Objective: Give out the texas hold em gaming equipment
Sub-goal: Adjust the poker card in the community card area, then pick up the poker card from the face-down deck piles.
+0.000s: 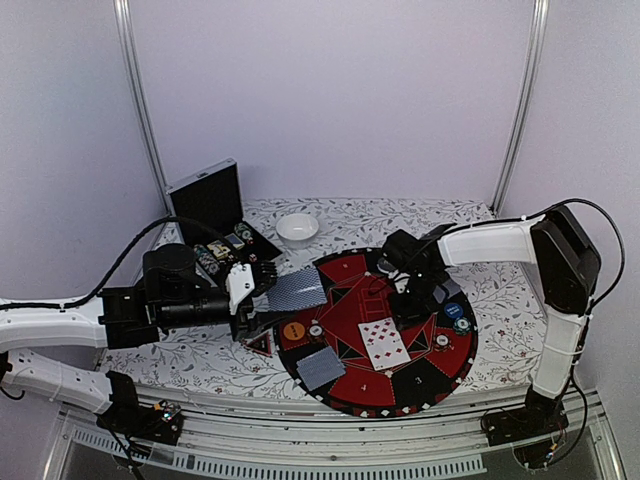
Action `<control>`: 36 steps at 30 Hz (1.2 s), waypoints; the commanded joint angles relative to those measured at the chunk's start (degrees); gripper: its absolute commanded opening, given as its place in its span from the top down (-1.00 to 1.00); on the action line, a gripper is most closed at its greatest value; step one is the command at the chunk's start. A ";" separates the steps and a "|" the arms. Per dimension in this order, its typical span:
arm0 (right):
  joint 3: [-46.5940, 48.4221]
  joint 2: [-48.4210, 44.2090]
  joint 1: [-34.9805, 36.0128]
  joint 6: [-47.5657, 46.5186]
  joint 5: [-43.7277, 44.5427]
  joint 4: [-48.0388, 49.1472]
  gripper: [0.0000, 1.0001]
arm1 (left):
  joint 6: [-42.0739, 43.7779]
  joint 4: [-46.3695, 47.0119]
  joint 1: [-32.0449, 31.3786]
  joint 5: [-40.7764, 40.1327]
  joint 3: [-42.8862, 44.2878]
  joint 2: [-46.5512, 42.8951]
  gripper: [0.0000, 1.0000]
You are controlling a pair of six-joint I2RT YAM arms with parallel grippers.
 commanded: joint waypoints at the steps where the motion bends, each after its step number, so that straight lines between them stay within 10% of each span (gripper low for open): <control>1: 3.49 -4.27 0.10 0.06 6.85 -3.06 0.27 | 0.35 1.04 -0.64 0.49 1.54 -0.27 -0.06; 3: 6.19 -7.80 0.06 -0.47 12.02 -4.59 -0.85 | 0.46 1.04 -0.73 0.48 1.55 -0.26 -0.06; 4: 7.76 -9.64 0.11 -0.81 14.84 -5.19 -1.00 | 0.52 1.04 -0.76 0.47 1.56 -0.28 -0.05; 9: 12.49 -19.52 4.49 -7.13 15.26 2.34 -0.97 | 0.72 1.08 -0.70 0.47 1.47 -0.22 -0.06; 20: 2.33 -27.75 16.19 -17.41 -15.47 35.19 -0.98 | 1.05 1.39 -0.83 0.12 1.19 -0.21 -0.05; 36: 2.86 -20.39 17.52 -19.09 -7.66 30.80 -0.97 | 1.20 2.07 -0.80 -0.48 0.75 -0.96 -0.05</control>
